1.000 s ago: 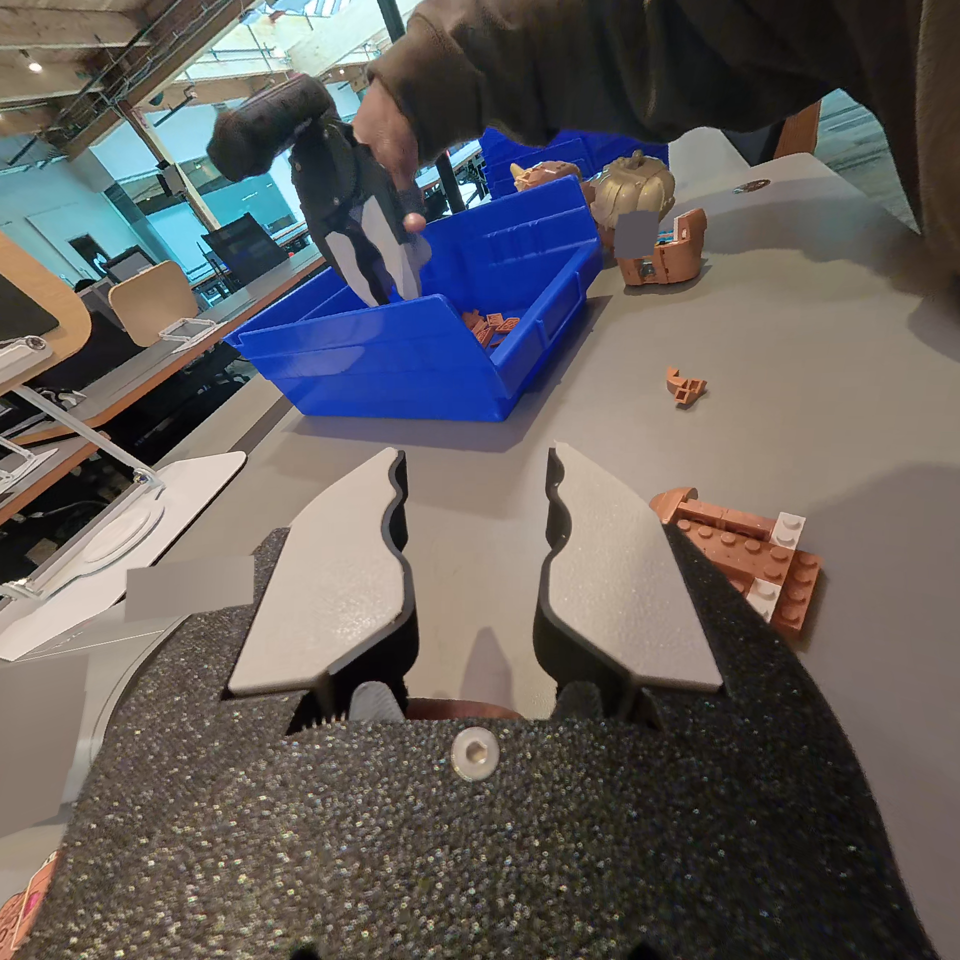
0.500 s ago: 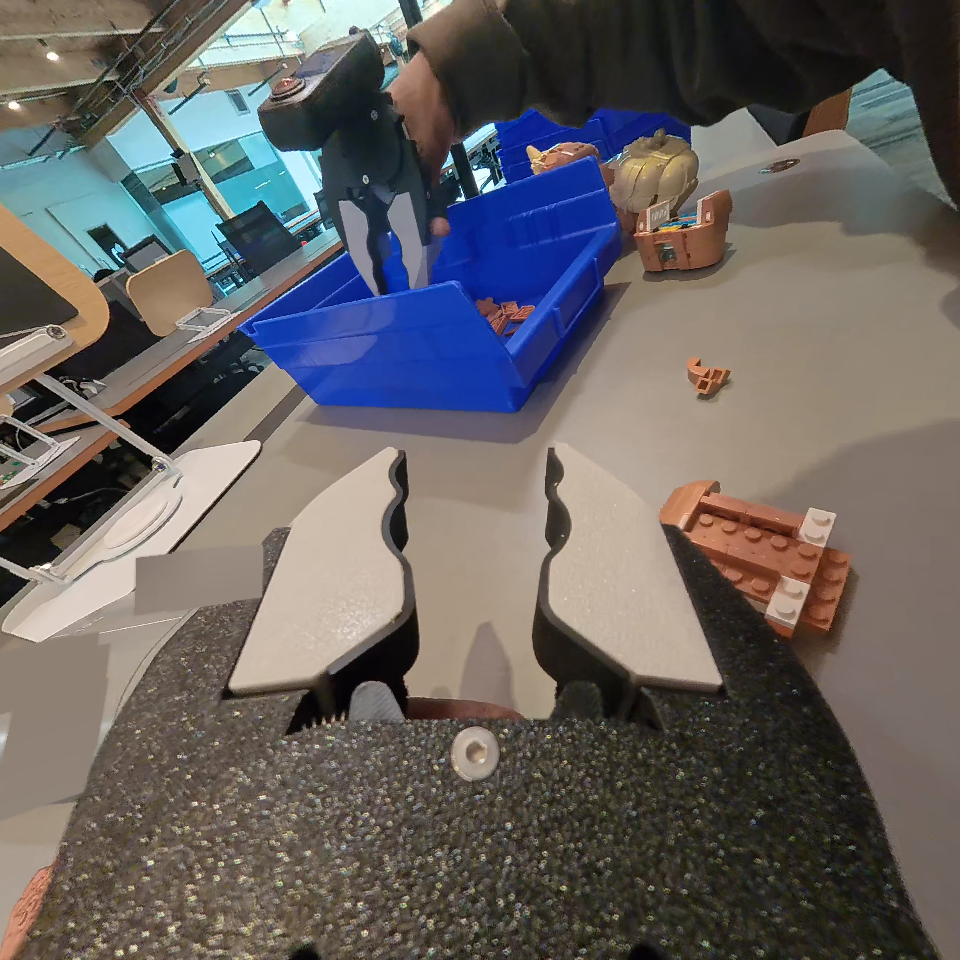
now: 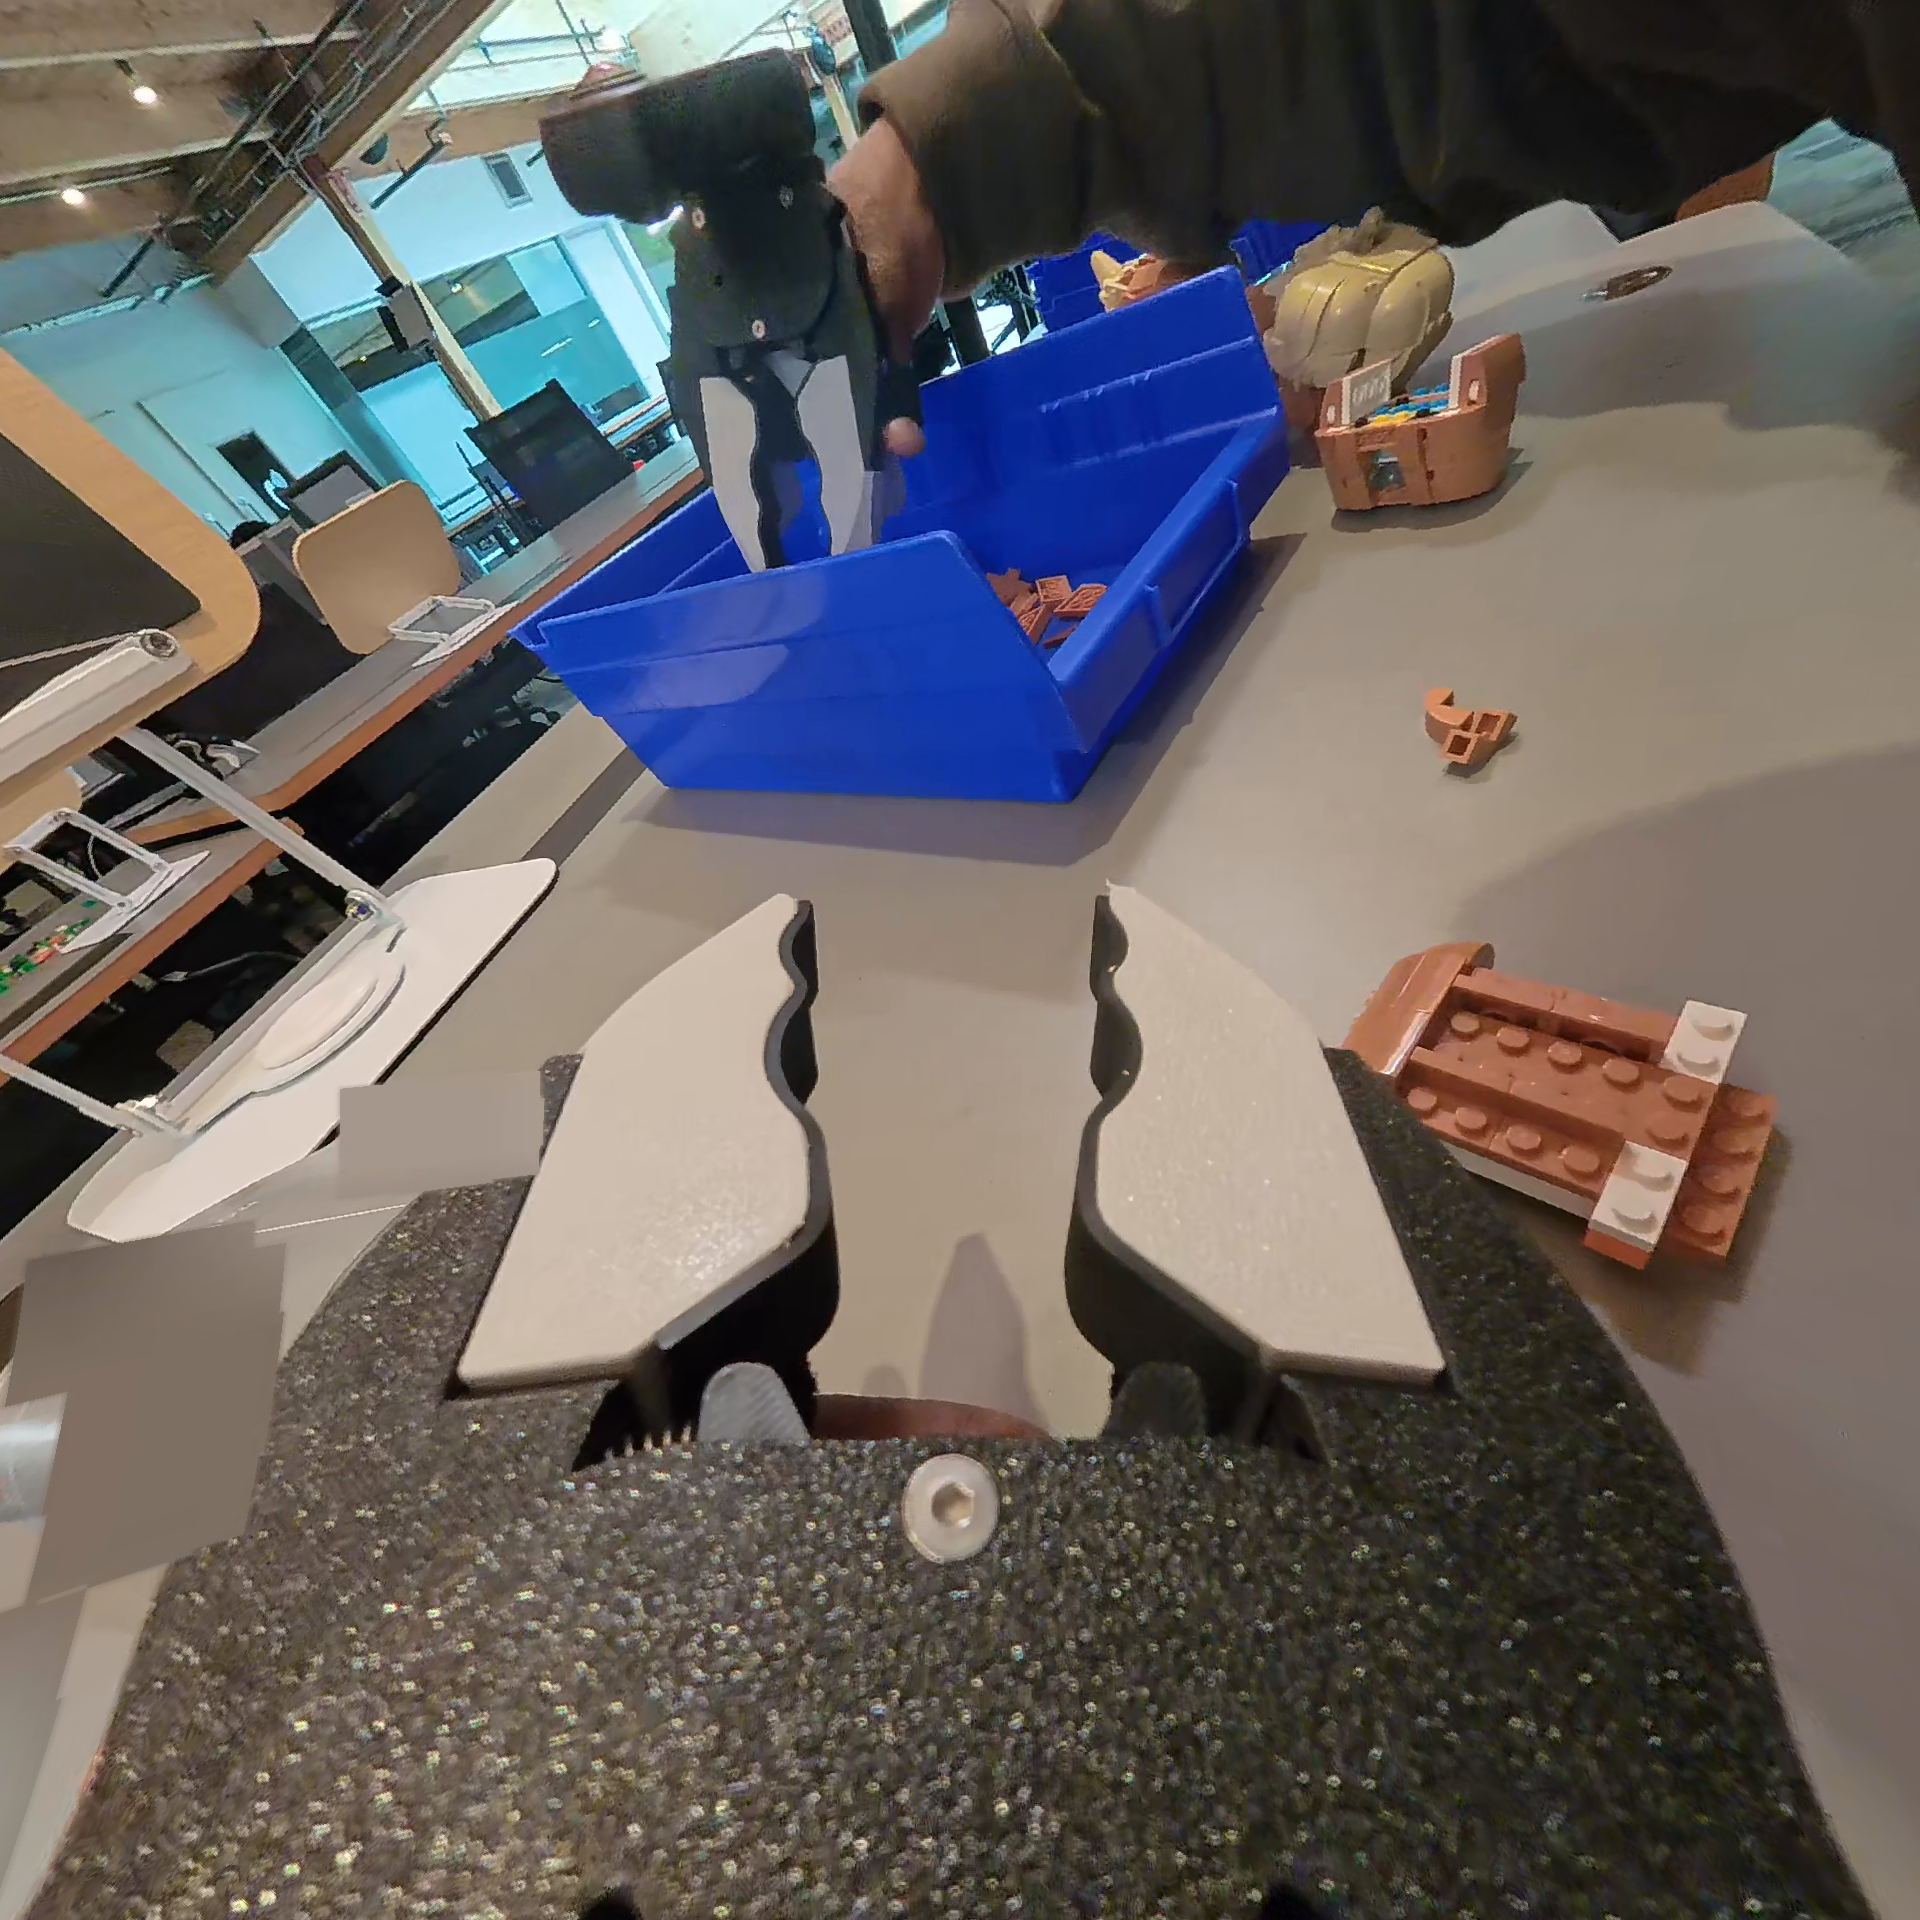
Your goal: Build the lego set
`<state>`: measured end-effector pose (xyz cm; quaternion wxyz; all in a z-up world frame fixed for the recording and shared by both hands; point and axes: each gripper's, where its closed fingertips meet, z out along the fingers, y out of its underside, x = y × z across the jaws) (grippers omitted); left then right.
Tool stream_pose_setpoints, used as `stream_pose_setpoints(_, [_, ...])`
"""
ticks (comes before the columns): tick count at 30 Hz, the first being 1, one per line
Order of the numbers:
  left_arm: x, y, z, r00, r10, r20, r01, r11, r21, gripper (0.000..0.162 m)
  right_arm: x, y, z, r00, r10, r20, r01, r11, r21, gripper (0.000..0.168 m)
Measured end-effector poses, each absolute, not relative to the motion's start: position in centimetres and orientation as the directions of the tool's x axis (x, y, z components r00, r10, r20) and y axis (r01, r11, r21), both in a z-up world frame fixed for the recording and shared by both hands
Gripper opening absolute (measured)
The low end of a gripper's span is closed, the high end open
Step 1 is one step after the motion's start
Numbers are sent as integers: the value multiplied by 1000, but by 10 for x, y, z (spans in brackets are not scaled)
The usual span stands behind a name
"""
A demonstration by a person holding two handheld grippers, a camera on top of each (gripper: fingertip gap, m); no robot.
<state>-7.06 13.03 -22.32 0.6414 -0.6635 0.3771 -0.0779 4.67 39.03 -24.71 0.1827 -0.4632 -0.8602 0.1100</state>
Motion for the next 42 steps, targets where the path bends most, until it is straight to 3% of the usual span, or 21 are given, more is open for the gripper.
stream_pose_setpoints(13, [-75,135,-224,720,-583,-377,-402,93,-911,51,25,377,-230,-506,811,294,627,579,-522,34])
stream_pose_setpoints(16, [-75,136,-225,719,-582,-380,-409,89,-908,51,20,403,-213,-395,810,432,643,580,-499,33])
stream_pose_setpoints(20, [-75,136,-224,719,-582,-380,-407,91,-909,50,25,451,-188,-188,856,482,715,456,-530,31])
stream_pose_setpoints(23, [-74,135,-225,715,-583,-386,-414,92,-906,50,37,469,-195,-113,933,342,769,300,-564,29])
stream_pose_setpoints(26, [-74,135,-226,712,-584,-391,-419,93,-903,50,50,474,-220,-108,969,221,836,209,-507,29])
stream_pose_setpoints(30, [-74,135,-225,712,-583,-390,-417,94,-904,50,56,468,-239,-157,967,200,871,231,-434,23])
stream_pose_setpoints(38, [-74,135,-226,711,-584,-392,-421,93,-902,50,35,427,-230,-133,986,99,842,165,-513,22])
stream_pose_setpoints(42, [-73,135,-226,708,-584,-398,-426,97,-900,50,26,395,-229,-218,974,67,823,221,-524,22])
